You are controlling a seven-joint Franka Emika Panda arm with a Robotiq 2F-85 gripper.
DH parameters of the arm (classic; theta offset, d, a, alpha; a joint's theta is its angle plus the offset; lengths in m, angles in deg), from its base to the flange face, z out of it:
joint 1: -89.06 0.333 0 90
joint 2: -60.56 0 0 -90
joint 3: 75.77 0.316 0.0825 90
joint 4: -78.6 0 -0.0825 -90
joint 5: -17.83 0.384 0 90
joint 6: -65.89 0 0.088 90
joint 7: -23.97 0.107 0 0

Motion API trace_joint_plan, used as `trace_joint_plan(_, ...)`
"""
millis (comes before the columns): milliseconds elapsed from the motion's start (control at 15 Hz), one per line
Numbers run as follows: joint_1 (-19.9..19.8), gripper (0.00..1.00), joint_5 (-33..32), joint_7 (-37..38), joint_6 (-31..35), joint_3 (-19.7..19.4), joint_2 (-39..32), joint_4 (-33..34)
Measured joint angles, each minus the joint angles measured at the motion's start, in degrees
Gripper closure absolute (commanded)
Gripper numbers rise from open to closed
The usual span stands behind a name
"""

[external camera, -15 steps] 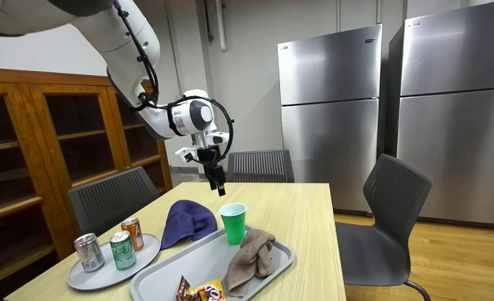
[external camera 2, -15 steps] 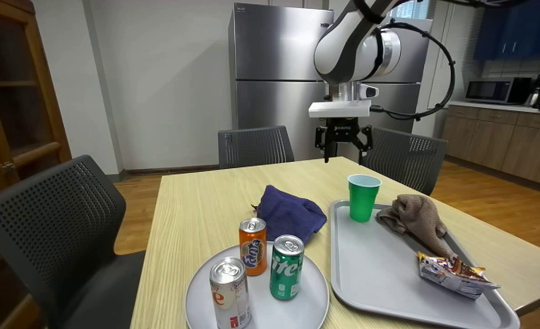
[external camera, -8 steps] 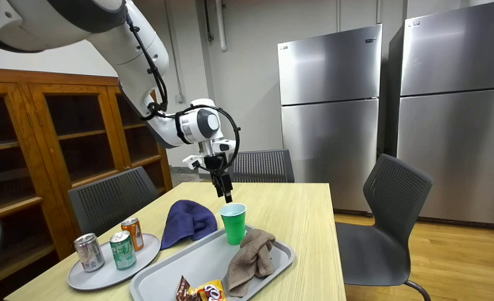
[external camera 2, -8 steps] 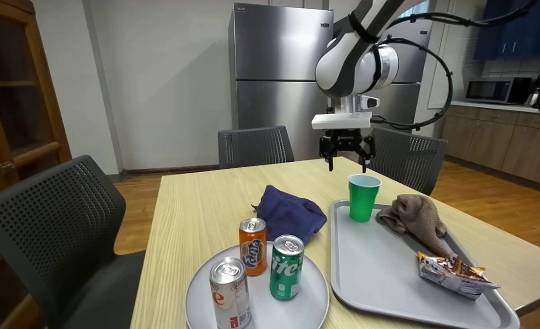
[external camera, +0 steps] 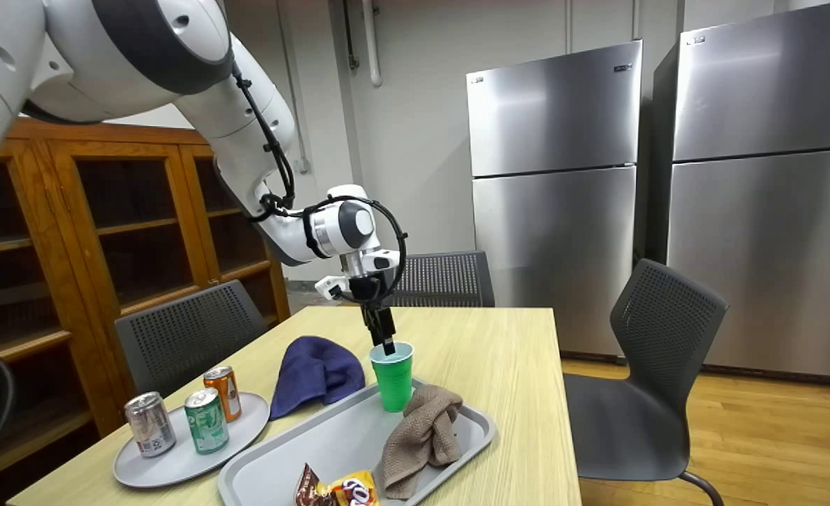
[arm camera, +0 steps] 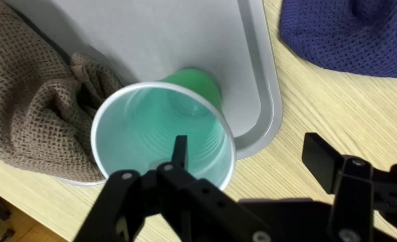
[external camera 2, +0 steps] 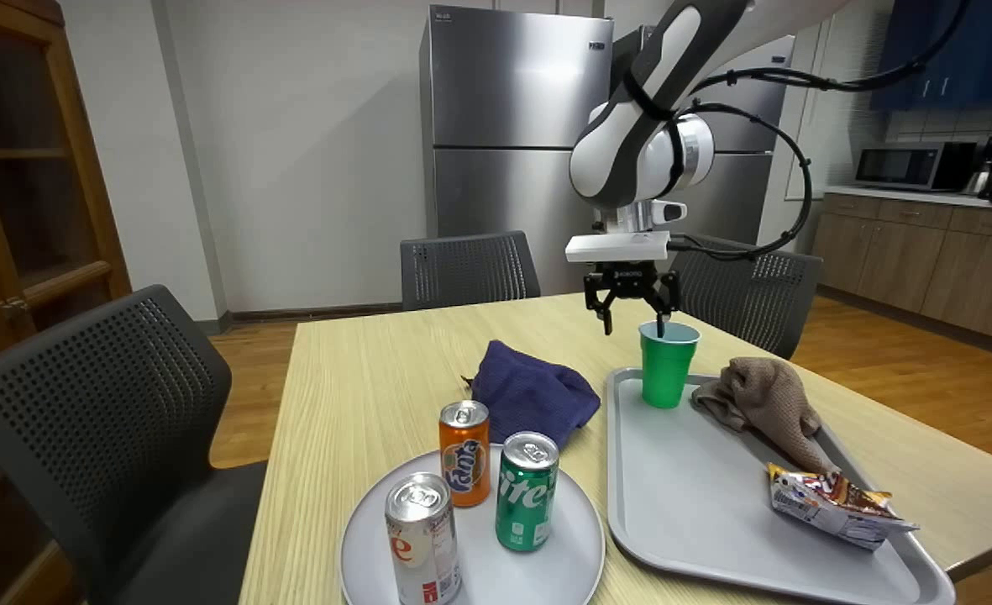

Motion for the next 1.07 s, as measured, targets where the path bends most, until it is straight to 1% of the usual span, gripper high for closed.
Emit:
trace_joint_plan(333, 0.6, 0.81, 0.0, 0.9, 0.0, -0.9, -0.8, 0.9)
trace_joint_plan(400, 0.7, 0.90, 0.0, 1.0, 0.0, -1.1, -0.8, 0.9)
trace_joint_plan(467, 0.8, 0.97, 0.0, 1.0, 0.0, -1.3, -0.8, 1.0)
trace_joint_plan(533, 0.9, 1.00, 0.0, 1.1, 0.0, -1.4, -0.8, 1.1)
trace_joint_plan(1067, 2.0, 0.99, -0.1, 2.1, 0.1, -2.2, -0.2, 1.6)
